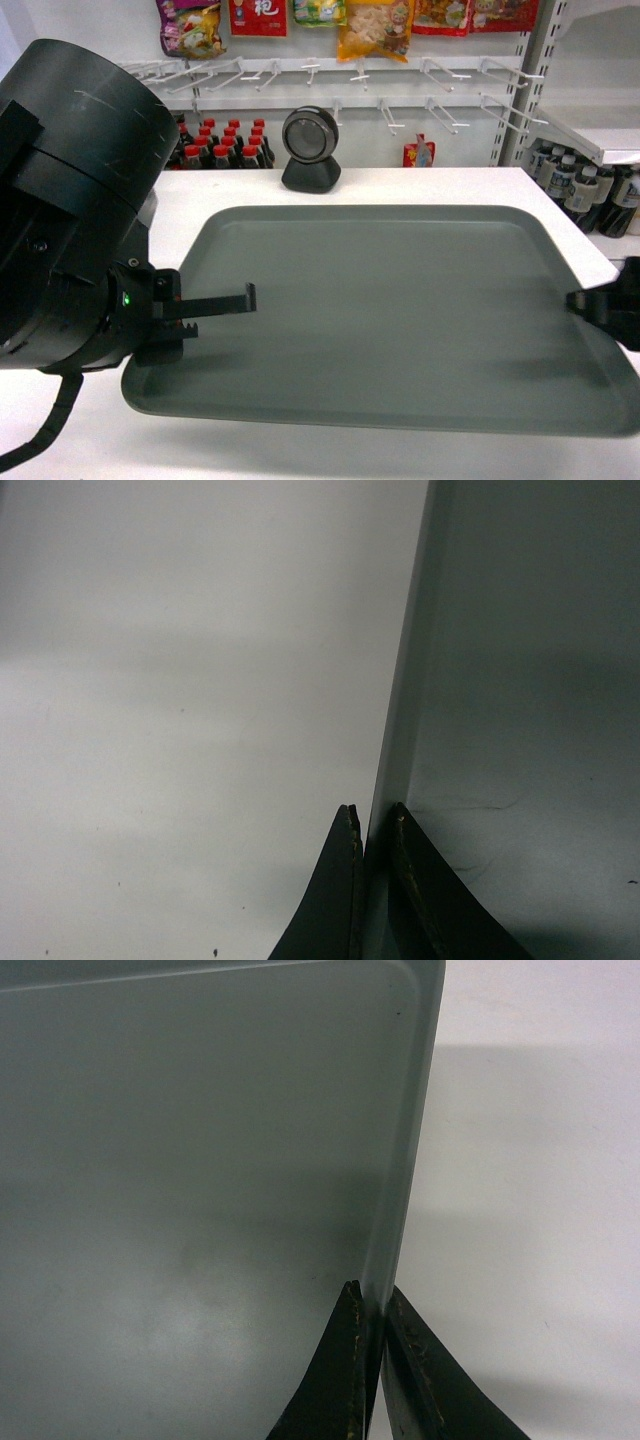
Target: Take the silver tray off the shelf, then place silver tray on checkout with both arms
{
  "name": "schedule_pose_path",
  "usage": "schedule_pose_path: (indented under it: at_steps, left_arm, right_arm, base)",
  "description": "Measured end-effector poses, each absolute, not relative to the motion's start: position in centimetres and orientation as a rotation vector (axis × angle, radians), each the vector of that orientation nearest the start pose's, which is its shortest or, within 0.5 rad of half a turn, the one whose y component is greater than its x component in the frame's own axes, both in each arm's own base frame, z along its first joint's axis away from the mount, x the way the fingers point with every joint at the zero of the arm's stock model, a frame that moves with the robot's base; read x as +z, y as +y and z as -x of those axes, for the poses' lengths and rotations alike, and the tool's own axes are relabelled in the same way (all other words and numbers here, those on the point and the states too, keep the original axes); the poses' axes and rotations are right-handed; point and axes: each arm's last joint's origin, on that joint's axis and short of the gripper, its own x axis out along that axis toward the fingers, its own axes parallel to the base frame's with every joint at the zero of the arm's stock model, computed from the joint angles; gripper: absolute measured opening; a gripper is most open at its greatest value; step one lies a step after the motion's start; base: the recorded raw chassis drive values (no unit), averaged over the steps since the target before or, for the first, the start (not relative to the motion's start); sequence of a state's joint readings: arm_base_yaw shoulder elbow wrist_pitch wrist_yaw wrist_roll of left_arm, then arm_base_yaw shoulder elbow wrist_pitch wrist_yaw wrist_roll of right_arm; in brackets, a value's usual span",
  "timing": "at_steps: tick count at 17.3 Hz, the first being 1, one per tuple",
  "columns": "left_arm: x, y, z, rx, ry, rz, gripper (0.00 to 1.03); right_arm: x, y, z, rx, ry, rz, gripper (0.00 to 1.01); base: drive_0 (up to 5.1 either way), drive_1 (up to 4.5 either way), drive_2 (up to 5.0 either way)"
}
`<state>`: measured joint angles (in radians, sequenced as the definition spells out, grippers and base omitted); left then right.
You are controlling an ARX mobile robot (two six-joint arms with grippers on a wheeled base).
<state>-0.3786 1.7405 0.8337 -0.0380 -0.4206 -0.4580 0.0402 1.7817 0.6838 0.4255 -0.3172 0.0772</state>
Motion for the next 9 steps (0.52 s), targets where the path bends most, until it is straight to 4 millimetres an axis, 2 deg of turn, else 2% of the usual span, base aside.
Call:
schedule_pose_path:
  at_steps: [2, 9]
  left_arm:
    - [13.1, -10.4, -30.2, 0.254, 0.844, 0.09, 0.04]
    - [12.0, -7.7, -35.4, 0.313, 0.844, 0.184, 0.04]
  right_arm:
    - [11.0, 2.3, -32.0, 0.328, 0.684, -0.166, 0.03]
    - [9.8, 4.9, -39.3, 0.401, 0.677, -0.136, 0.03]
  base:
    - [0.0, 0.0, 0.0]
    - [0.0, 0.0, 0.0]
